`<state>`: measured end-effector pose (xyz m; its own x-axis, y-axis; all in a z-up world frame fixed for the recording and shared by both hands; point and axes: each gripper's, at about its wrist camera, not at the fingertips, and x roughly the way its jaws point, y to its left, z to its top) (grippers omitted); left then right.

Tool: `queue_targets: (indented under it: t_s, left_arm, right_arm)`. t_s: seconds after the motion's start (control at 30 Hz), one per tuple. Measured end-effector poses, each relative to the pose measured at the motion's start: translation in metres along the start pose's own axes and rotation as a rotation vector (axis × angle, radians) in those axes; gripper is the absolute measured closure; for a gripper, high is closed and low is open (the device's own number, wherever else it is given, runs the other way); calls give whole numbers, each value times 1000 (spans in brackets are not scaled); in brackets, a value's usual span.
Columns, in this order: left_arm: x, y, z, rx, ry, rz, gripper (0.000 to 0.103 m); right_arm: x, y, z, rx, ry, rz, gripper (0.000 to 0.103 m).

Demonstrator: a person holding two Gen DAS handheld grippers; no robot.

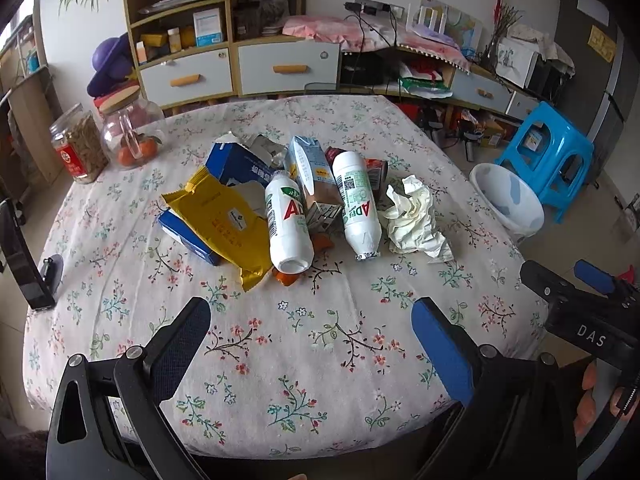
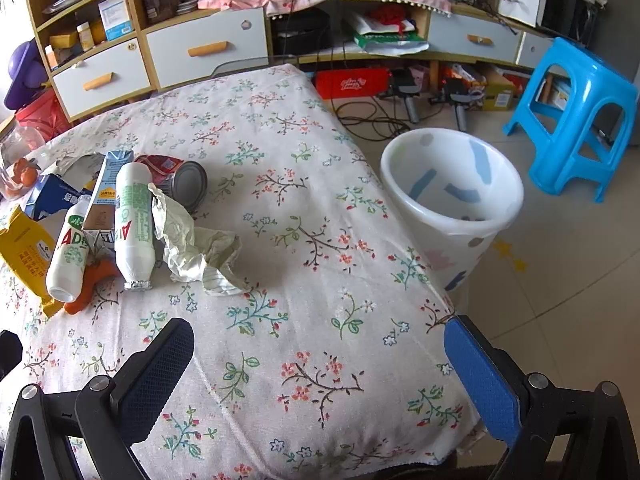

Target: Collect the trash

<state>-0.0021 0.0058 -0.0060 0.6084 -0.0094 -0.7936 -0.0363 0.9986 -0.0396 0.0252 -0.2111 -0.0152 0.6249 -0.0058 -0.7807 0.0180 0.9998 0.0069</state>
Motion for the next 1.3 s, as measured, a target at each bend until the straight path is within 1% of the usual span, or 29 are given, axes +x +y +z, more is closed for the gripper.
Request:
queue_targets:
  t_s: [1.3]
  left_arm:
    - [3,1,0,-4,5,-3,1]
  right_arm:
    - [0,-1,1,2,5,2,0]
